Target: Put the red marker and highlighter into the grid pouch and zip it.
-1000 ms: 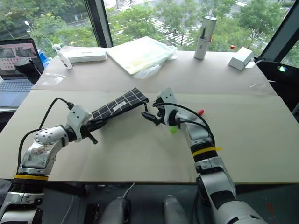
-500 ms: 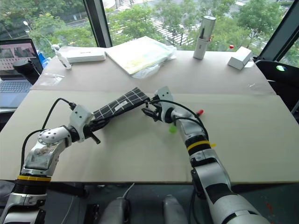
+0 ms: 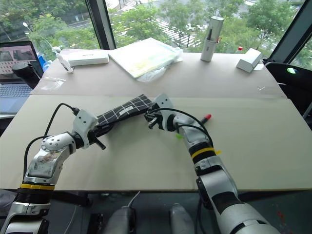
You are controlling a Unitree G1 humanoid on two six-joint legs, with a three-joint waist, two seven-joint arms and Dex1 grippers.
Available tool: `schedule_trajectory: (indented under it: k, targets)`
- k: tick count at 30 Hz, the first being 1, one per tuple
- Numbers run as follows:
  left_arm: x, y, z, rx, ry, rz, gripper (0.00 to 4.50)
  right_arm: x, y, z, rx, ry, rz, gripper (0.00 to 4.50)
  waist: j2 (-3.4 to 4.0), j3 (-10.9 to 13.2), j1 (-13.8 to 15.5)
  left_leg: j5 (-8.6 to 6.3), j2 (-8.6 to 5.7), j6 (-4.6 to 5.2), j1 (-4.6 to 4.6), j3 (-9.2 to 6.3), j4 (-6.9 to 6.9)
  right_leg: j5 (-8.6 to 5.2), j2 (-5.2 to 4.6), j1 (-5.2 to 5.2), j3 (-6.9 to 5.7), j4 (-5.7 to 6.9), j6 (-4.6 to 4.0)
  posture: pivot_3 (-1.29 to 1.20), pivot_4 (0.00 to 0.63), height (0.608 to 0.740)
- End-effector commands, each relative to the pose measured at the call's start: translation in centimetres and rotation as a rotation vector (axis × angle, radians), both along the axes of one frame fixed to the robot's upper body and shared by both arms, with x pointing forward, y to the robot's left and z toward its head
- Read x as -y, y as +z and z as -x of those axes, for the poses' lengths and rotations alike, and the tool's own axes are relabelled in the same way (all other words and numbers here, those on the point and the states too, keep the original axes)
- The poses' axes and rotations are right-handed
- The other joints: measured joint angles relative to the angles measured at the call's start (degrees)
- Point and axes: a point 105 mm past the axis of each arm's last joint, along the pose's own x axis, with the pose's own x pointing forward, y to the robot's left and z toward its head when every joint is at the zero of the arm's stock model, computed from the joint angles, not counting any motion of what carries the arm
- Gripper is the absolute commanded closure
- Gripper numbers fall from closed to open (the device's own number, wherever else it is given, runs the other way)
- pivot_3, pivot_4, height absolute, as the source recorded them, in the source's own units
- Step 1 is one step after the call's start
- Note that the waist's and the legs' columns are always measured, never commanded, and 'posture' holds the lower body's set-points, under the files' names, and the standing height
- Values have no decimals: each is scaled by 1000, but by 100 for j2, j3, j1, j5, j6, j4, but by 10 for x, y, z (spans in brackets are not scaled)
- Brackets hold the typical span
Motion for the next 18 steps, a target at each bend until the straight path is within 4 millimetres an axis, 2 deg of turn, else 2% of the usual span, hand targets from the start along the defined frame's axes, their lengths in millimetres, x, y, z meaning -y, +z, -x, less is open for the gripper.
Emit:
schedule_trajectory:
  k: [1, 10, 13, 15, 18]
  targets:
    - [4, 10, -1, 42, -12, 5, 4500, -24, 25, 6, 90, 71, -23, 4457, 0, 0, 0, 0, 0, 0, 0, 0, 0, 0, 0, 0, 0, 0, 0, 0, 150, 740]
    - [6, 12, -4, 43, -22, 4, 4500, -72, 35, 35, 69, 250, -69, 4457, 1, 1, -3, 0, 0, 0, 0, -1, 0, 0, 0, 0, -3, 0, 0, 0, 150, 740]
    - [7, 13, -5, 43, -28, 5, 4500, -91, 32, 59, 34, 378, -71, 4457, 2, 1, 0, 0, 0, 0, -1, -4, 0, 0, 0, 0, -4, 1, 0, 0, 150, 740]
    - [8, 14, -6, 44, -31, 5, 4500, -94, 26, 64, 27, 389, -49, 4457, 2, 1, 4, 0, 0, 0, -2, -4, 0, 0, 0, 0, -5, 1, 0, 0, 150, 740]
    - [9, 14, -7, 45, -34, 6, 4500, -90, 17, 59, 32, 350, -12, 4457, 2, 1, 22, 0, 0, -1, -2, -6, 0, 0, 0, 0, -8, 1, 0, 0, 150, 740]
